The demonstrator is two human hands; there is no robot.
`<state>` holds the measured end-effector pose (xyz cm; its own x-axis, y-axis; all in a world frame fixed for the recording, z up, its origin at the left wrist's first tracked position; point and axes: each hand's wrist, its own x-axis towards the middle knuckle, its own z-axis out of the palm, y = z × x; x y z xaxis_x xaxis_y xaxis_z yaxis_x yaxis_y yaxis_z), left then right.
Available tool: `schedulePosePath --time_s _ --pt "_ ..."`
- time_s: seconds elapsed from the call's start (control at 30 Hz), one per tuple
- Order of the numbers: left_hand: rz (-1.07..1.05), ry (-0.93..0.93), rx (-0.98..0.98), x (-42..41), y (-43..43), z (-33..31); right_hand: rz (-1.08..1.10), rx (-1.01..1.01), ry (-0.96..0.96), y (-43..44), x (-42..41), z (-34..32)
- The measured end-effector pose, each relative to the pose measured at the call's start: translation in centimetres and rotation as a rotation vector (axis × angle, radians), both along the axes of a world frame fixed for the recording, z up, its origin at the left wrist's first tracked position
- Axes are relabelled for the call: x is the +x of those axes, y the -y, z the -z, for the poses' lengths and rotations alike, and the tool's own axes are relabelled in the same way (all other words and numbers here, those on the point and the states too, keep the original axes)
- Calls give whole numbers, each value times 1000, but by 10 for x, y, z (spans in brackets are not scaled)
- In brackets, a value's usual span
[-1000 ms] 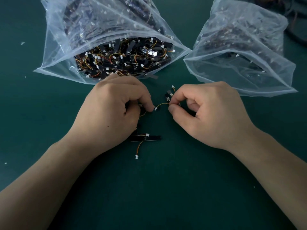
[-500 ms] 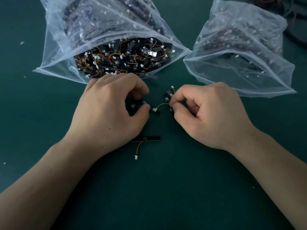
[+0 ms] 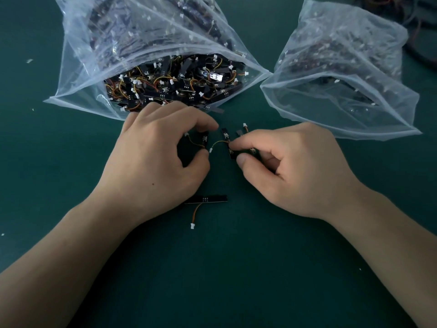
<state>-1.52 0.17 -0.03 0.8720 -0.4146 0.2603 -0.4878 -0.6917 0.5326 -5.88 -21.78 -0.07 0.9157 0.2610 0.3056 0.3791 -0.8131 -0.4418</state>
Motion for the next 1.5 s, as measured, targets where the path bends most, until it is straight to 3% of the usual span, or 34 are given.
schedulePosePath --time_s 0.2,0.37,0.5,1.5 --pt "-31 -1 13 1 1 0 -17 -7 4 -2 0 -1" --pt "-32 -30 19 -1 0 -3 176 102 30 4 4 2" --pt "-29 -40 54 -2 0 -5 223 59 -20 2 3 2" --pt "-40 -18 53 -1 1 -2 174 13 -60 3 4 4"
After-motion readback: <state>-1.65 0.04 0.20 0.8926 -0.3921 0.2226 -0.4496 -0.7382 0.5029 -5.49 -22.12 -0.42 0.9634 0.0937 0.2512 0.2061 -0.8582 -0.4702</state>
